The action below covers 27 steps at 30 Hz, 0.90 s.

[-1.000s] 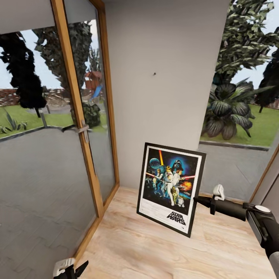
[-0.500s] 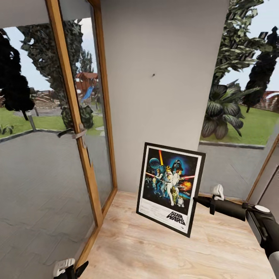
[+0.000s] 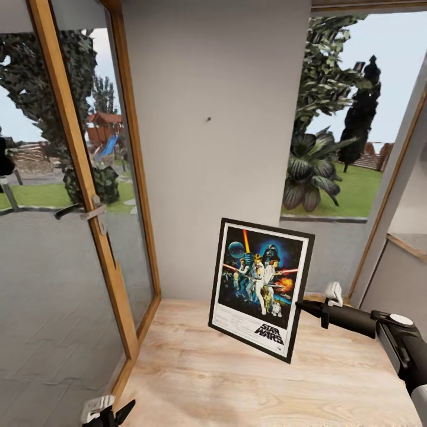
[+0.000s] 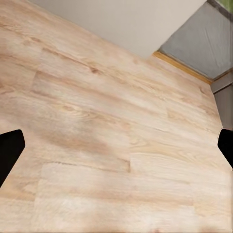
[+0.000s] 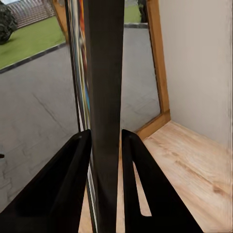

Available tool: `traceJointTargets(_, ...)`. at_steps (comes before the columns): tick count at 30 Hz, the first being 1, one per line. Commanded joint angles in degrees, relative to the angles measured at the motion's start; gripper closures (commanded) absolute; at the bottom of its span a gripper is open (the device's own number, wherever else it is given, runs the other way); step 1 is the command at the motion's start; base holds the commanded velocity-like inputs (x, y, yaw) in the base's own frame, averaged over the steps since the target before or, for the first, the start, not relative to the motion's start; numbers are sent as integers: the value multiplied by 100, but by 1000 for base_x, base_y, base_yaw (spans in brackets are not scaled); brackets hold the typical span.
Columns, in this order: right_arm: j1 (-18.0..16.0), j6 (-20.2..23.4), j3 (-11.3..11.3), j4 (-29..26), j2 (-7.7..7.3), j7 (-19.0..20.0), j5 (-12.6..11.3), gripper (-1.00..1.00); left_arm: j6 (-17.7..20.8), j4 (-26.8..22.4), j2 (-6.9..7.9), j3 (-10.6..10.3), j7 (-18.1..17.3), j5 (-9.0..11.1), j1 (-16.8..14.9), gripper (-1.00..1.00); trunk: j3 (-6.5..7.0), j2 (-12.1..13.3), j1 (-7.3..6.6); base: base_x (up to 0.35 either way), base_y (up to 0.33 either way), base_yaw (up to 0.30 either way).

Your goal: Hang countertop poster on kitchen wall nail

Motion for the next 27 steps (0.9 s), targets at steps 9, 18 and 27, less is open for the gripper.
traceJointTargets(9,-4,71,-3,4,1,23,-23,100,-8,8,1,5,-26,24,-2,-100,41,-4,2,12,0,-201)
traceJointTargets(18,-4,71,-3,7,2,25,-29,100,-8,8,6,5,-26,24,-2,-100,44,-4,2,278,0,-15)
traceJointTargets(27,-4,71,-3,5,4,28,-30,100,-8,8,9,6,-26,24,-2,-100,44,-4,2,332,0,0)
